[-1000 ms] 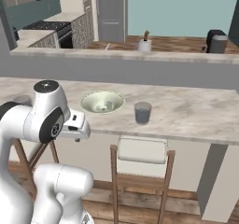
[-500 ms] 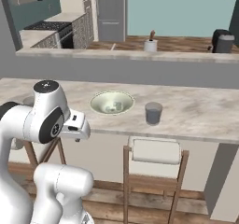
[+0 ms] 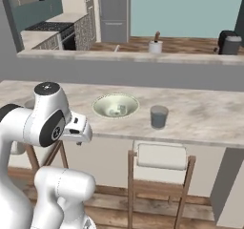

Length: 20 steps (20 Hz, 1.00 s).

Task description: There are four ice cubes in the ice bowl. Place two ice cubes in each glass of water.

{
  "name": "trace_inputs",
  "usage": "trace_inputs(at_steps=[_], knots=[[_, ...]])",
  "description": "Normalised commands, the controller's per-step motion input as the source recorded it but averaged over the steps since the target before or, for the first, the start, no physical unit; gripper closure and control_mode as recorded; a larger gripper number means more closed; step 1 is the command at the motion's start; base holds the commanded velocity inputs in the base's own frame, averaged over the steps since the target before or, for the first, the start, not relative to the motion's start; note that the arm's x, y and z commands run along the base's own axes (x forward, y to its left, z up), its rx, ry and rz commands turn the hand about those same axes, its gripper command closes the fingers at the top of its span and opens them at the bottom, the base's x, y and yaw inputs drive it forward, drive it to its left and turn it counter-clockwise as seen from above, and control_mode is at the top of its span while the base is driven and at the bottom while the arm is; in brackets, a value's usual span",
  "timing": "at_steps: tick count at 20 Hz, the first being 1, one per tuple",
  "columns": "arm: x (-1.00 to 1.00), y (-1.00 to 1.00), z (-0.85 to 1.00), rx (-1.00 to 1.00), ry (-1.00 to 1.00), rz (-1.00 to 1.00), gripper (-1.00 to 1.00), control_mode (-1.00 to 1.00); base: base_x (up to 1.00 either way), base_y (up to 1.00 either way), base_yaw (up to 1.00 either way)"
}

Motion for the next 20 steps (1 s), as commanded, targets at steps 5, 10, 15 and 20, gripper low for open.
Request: trace_inputs(at_steps=[5,10,15,20], knots=[[0.00,0.00,0.00,0.00,0.00,0.00,-1.00,1.00,0.42,0.27,0.07],[0.00,0.00,0.00,0.00,0.00,0.00,-1.00,1.00,0.42,0.22,0.12],[0.00,0.00,0.00,0.00,0.00,0.00,-1.00,1.00,0.35,0.08,0.10],[0.00,0.00,0.00,0.00,0.00,0.00,-1.00,1.00,0.33,0.04,0.08]])
